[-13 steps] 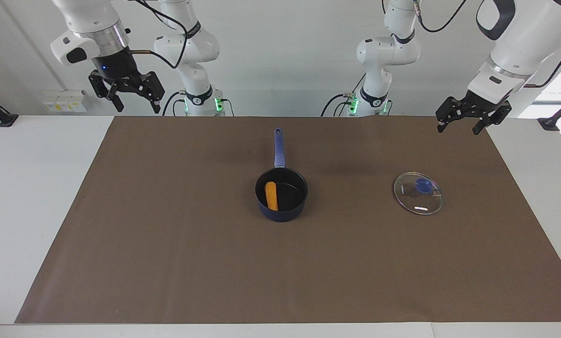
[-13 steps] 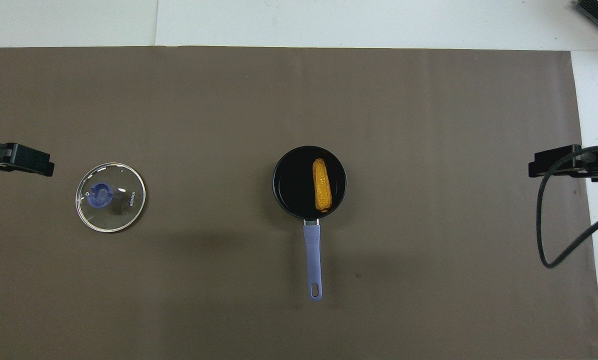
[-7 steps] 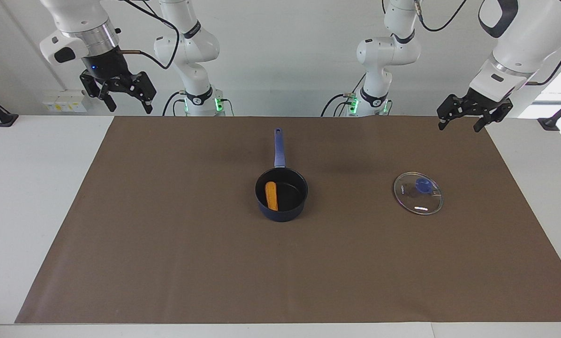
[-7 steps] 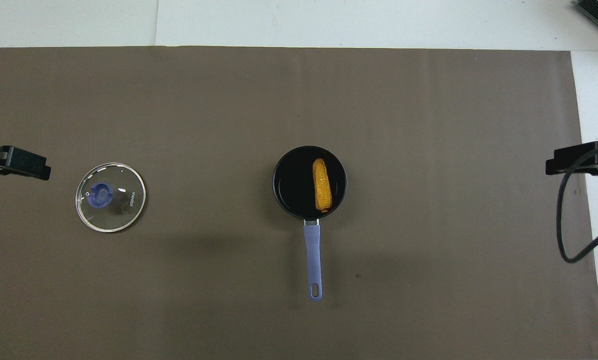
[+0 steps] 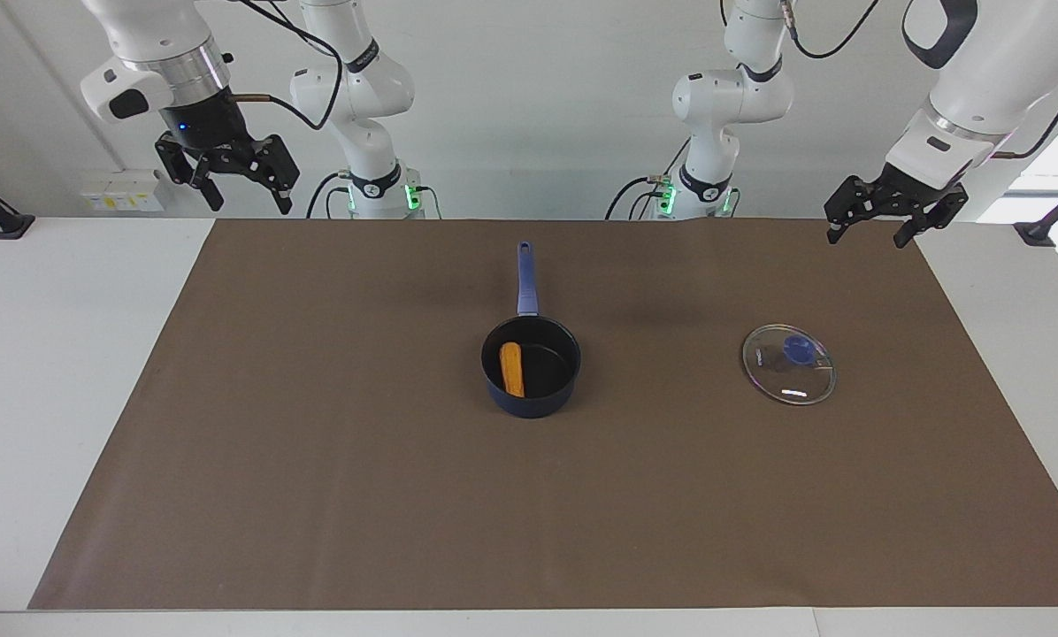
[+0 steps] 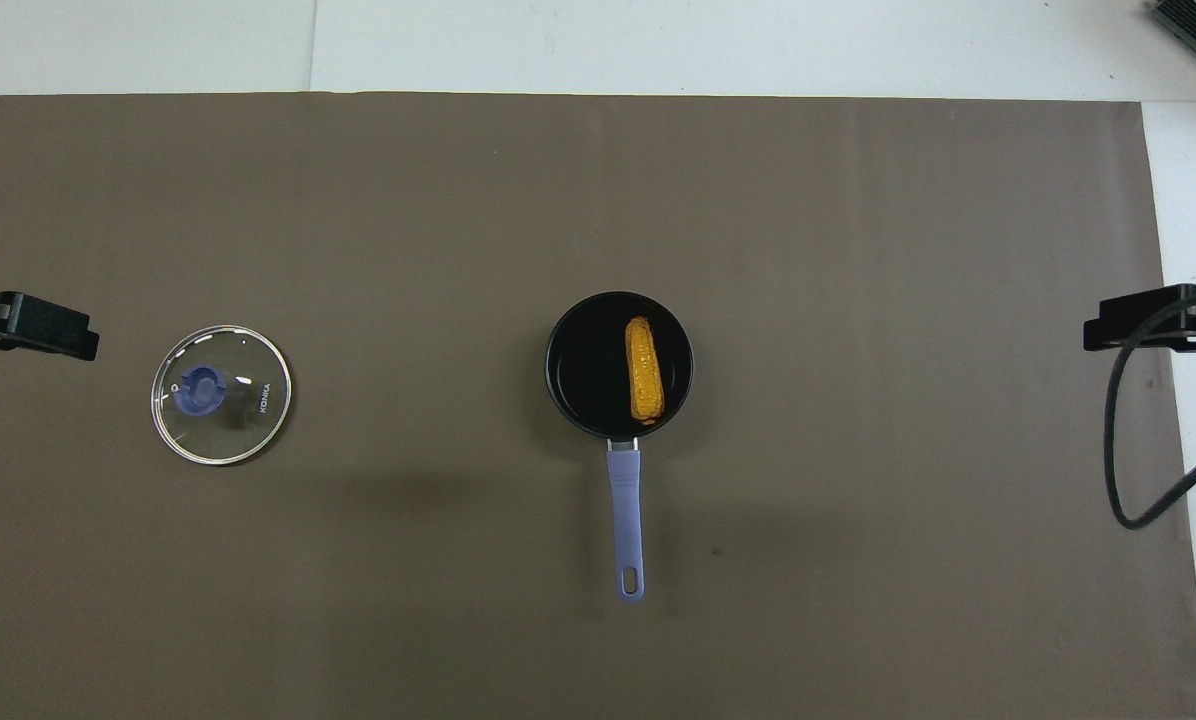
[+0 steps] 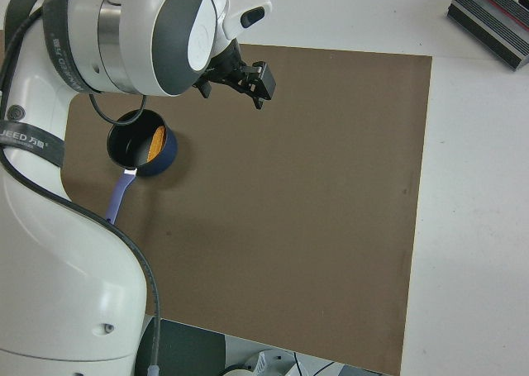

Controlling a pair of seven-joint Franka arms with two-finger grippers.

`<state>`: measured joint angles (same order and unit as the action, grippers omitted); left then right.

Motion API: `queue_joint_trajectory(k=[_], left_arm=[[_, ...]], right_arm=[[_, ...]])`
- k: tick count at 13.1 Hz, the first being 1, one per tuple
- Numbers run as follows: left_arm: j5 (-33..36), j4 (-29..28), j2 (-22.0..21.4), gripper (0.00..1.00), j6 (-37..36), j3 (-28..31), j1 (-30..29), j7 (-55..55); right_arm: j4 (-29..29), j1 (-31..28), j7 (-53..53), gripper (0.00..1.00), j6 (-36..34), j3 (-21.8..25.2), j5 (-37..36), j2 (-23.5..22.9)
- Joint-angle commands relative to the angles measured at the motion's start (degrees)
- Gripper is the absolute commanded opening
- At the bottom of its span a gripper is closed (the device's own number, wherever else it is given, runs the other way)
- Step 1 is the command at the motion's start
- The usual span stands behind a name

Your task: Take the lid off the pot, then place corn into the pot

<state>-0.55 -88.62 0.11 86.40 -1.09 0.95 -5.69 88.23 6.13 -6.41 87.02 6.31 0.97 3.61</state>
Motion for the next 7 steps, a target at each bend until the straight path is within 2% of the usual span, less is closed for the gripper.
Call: queue_joint_trajectory(k=[1,7], left_arm=[[-0.85,0.56,-0.28,1.00,-0.97,0.04,-0.51,-0.73],[-0.85,0.55,-0.28,1.00,-0.97,-0.05,-0.33,-0.55]], right_arm=[[0.80,-0.24,1.40,1.00,-0.10,0.11,-0.35,0.87],[0.54,-0.59,0.96,1.00,-0.63,0.20,0.35,0.78]])
